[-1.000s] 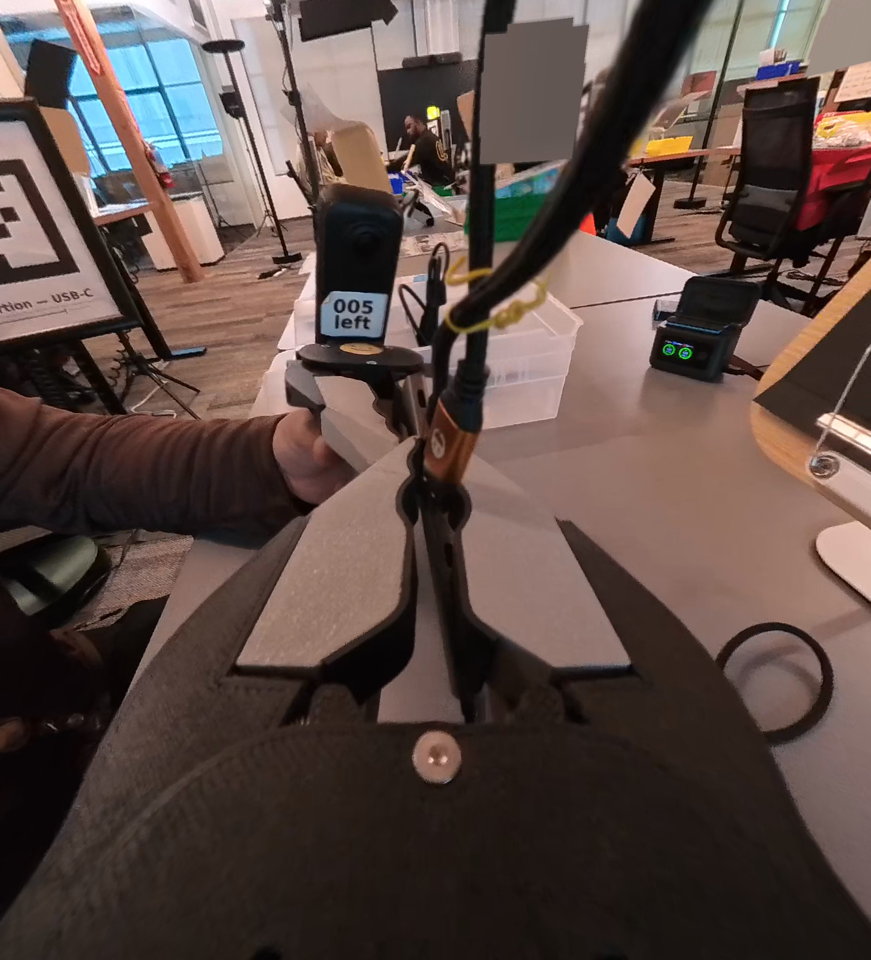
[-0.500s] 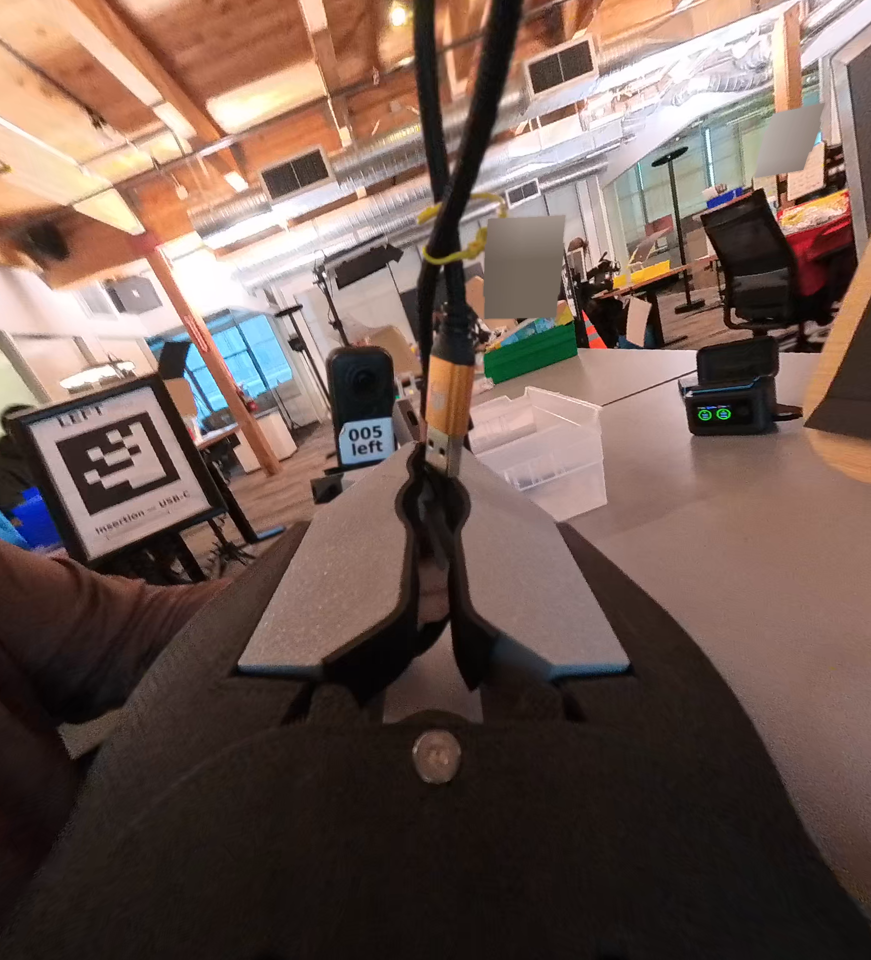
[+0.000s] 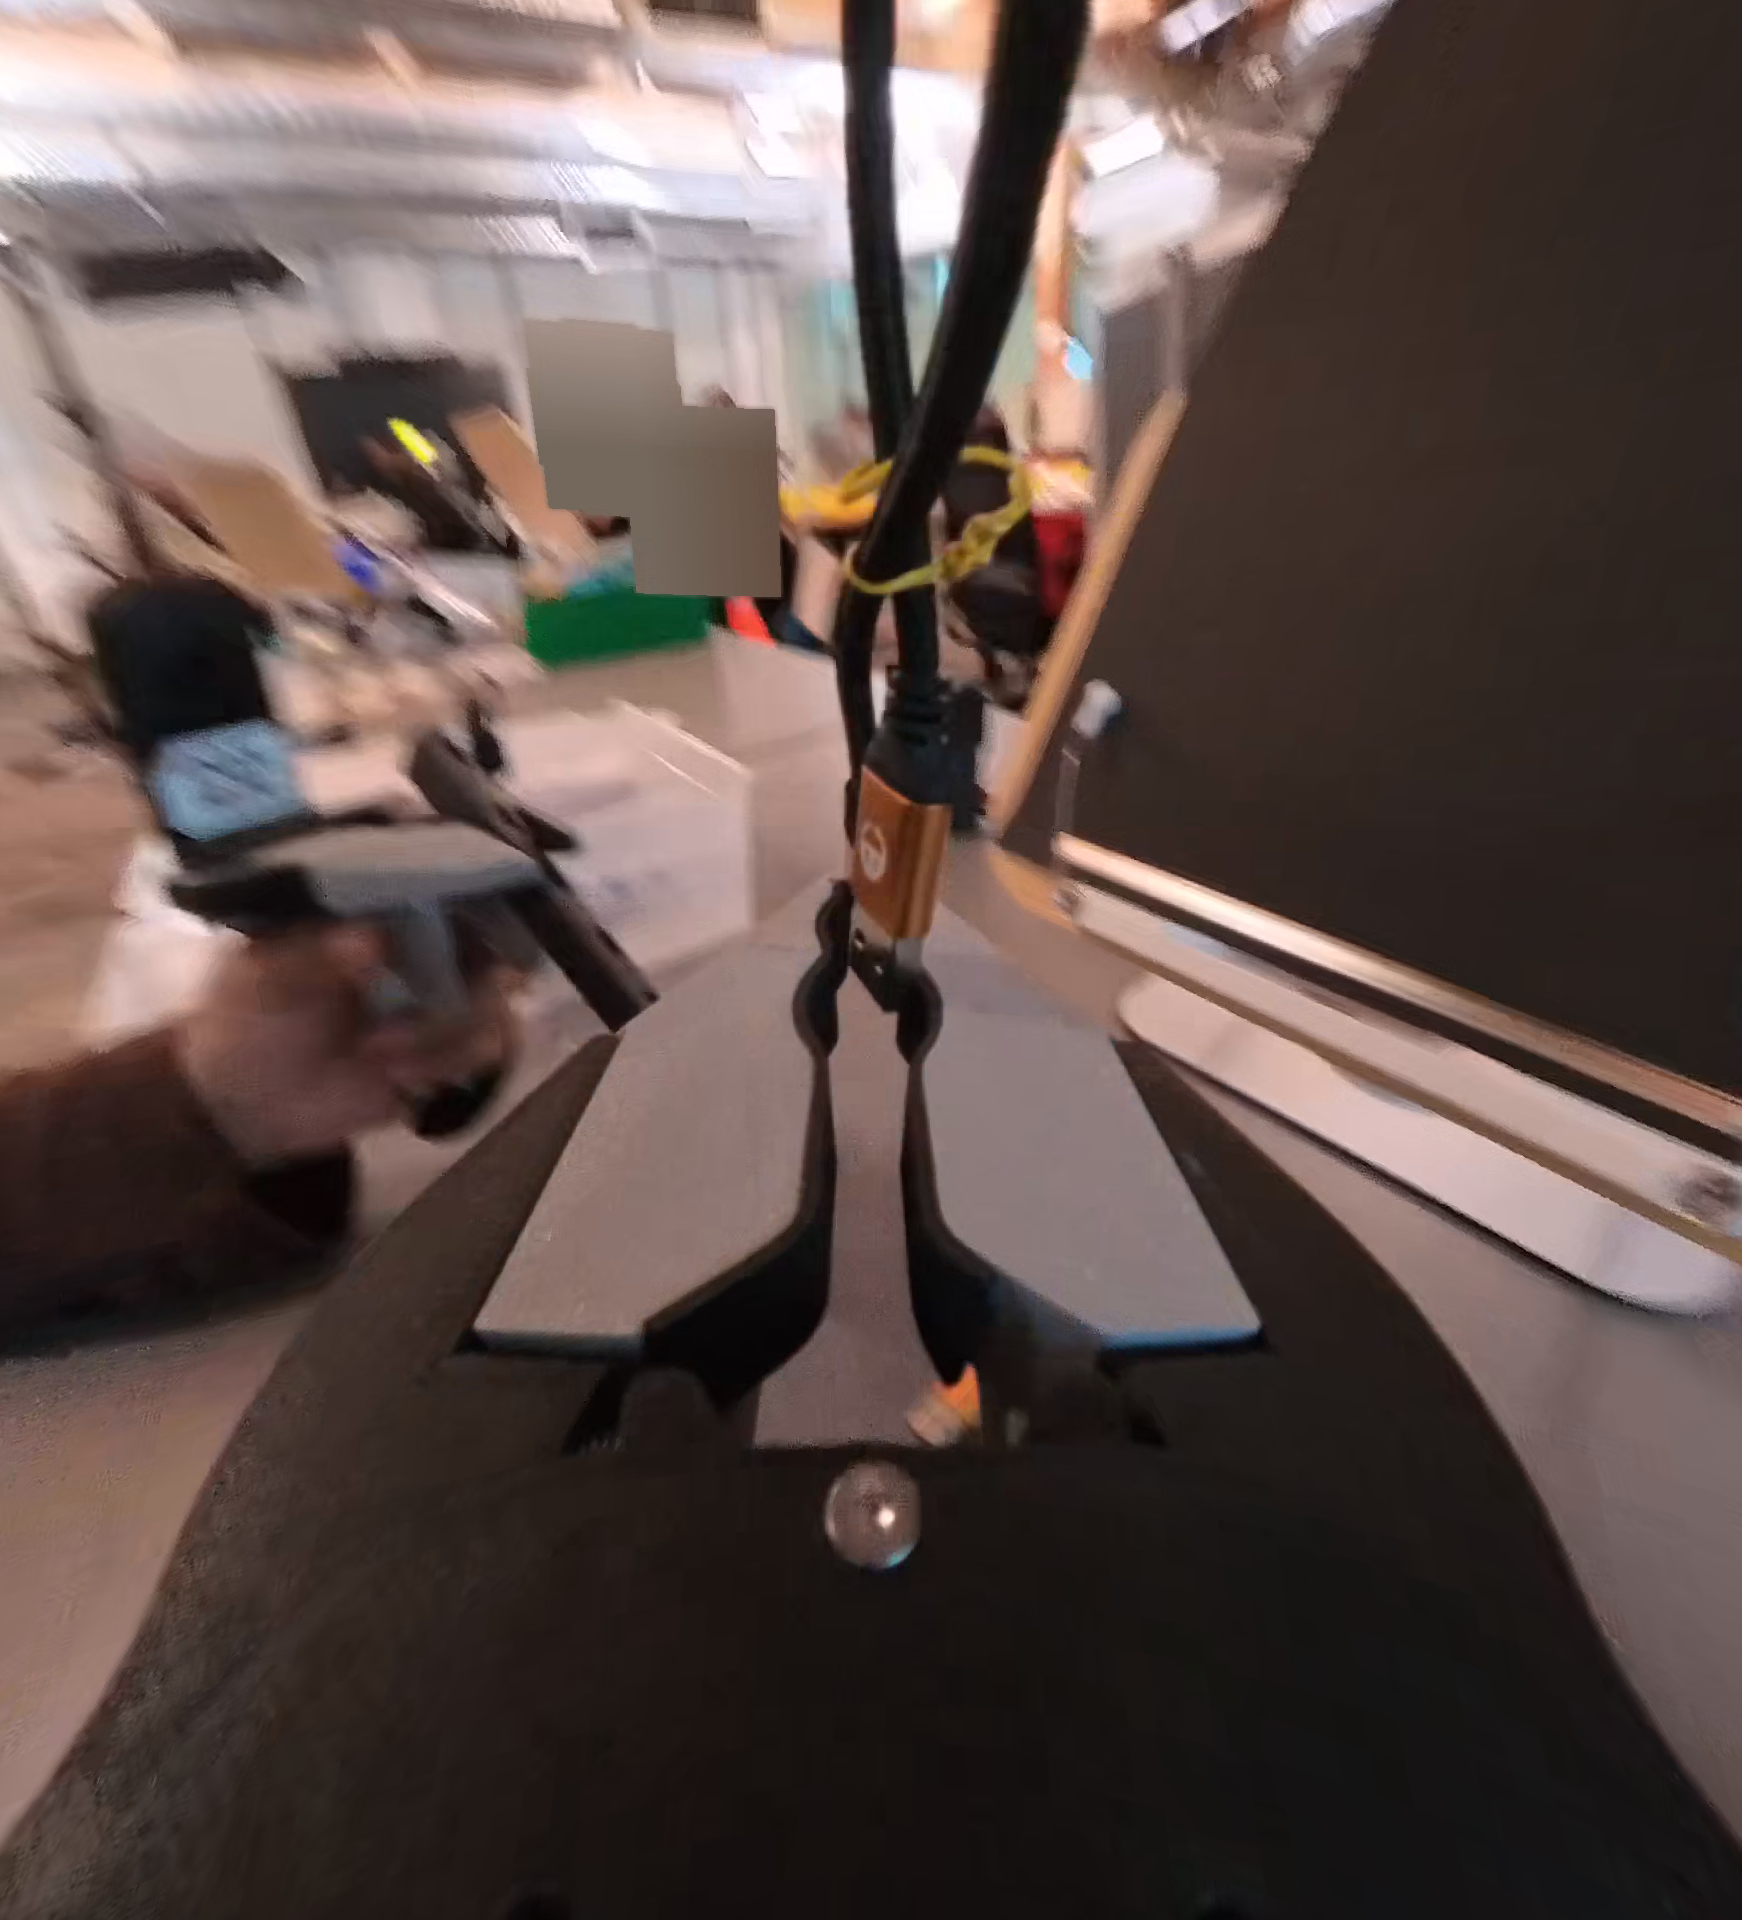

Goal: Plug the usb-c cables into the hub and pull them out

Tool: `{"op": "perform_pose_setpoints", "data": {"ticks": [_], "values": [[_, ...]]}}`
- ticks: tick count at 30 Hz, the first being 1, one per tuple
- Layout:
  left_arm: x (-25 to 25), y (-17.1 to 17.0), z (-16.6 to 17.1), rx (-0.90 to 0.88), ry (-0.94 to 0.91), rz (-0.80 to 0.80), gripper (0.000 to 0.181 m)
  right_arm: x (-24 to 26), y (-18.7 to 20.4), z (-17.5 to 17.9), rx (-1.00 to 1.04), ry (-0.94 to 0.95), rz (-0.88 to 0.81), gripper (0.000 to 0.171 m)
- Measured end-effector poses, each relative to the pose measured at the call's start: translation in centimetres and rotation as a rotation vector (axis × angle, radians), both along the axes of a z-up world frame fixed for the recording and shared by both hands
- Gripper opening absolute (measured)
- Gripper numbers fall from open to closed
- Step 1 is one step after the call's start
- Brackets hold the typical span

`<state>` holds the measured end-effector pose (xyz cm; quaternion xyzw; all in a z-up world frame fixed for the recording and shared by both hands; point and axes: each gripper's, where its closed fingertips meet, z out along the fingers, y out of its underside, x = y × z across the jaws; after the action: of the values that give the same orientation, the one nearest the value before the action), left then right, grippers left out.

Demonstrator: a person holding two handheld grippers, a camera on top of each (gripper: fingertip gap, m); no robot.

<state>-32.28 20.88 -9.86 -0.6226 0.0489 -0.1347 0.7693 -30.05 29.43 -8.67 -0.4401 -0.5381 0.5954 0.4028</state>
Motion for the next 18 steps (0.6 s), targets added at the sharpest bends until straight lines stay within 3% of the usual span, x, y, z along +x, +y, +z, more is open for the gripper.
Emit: {"op": "perform_pose_setpoints", "data": {"ticks": [5, 9, 18], "values": [[-0.5, 0.6, -1.1, -0.059, 0.159, 0.120, 0.007, -0.4, 4.5, -5.3, 0.236, -0.309, -0.224, 0.003], [-0.1, 1.0, -1.8, -0.095, 0.197, 0.122, 0.007, -0.6, 5.6, -9.4, 0.349, -0.525, -0.266, 0.003], [-0.3, 1.1, -1.9, -0.103, 0.207, 0.143, 0.007, -1.3, 4.3, -11.1, 0.425, -0.584, -0.230, 0.003]]}}
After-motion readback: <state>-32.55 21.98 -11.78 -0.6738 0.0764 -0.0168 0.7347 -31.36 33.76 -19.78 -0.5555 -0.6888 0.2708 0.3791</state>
